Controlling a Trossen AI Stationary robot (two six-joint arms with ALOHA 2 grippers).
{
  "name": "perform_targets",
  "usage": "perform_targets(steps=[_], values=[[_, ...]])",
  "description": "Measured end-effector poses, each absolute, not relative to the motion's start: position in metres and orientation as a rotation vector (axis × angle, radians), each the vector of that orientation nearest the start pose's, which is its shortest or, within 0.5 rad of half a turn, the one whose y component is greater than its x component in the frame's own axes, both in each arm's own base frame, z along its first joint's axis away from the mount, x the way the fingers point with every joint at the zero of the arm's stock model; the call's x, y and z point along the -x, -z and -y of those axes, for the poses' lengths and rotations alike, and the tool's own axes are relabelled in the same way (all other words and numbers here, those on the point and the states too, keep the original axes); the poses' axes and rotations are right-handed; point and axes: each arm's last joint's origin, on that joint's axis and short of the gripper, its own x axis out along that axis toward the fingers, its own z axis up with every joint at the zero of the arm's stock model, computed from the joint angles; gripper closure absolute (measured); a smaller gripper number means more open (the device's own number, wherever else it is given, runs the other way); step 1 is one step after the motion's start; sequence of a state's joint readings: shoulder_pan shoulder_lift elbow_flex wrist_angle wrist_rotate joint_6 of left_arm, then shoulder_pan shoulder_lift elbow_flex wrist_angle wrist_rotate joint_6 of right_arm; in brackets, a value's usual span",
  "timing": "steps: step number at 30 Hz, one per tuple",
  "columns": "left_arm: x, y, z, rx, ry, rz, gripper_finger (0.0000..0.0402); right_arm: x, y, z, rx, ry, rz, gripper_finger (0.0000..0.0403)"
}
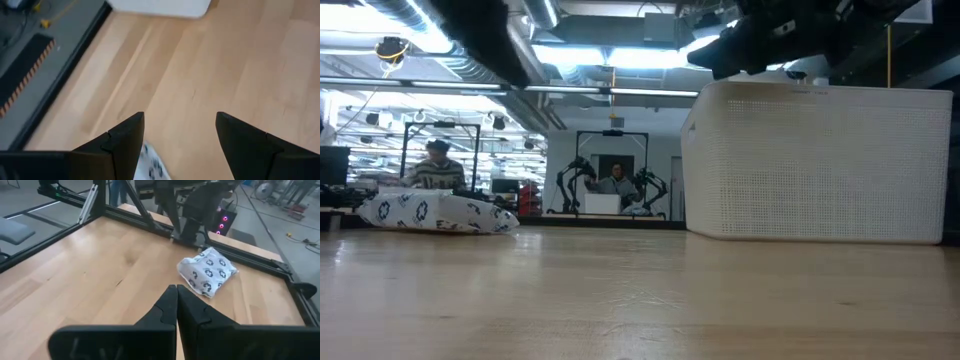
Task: Pick & place medical supplies in basket/bin
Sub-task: Put the white mailer bag into the white container
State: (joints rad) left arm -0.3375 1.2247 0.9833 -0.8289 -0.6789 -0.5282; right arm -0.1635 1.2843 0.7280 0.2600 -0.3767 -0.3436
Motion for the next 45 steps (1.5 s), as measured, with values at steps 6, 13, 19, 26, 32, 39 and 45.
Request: perform_targets(steps=[6, 13, 19, 26, 32, 39, 45], values=[[-0.206, -0.266, 0.063, 0.104, -0.617, -0.877, 0.0162, -0.274, -0.251, 0.033, 0.259, -0.262, -0.248, 0.0399], [-0.194, -0.261, 0.061, 0.358, -0.761, -0.942, 0.0162, -0.274, -0.250, 0.034, 0.263, -0.237, -0.254, 0.0399], [-0.187, -0.259, 0.058, 0.499, -0.905, -0.913, 0.0162, -0.274, -0.250, 0.034, 0.262, -0.237, -0.259, 0.0399], [-0.186, -0.248, 0.057, 0.574, -0.988, -0.875, 0.0162, -0.274, -0.250, 0.034, 0.258, -0.237, -0.261, 0.0399], [-0.183, -0.223, 0.058, 0.679, -1.106, -0.907, 0.0162, -0.274, -0.250, 0.034, 0.265, -0.237, -0.260, 0.0399], [-0.184, -0.206, 0.059, 0.818, -1.180, -0.888, 0.0162, -0.274, -0.250, 0.034, 0.308, -0.242, -0.255, 0.0399], [-0.191, -0.196, 0.062, 0.875, -1.124, -0.836, 0.0162, -0.274, -0.250, 0.035, 0.318, -0.239, -0.254, 0.0399]])
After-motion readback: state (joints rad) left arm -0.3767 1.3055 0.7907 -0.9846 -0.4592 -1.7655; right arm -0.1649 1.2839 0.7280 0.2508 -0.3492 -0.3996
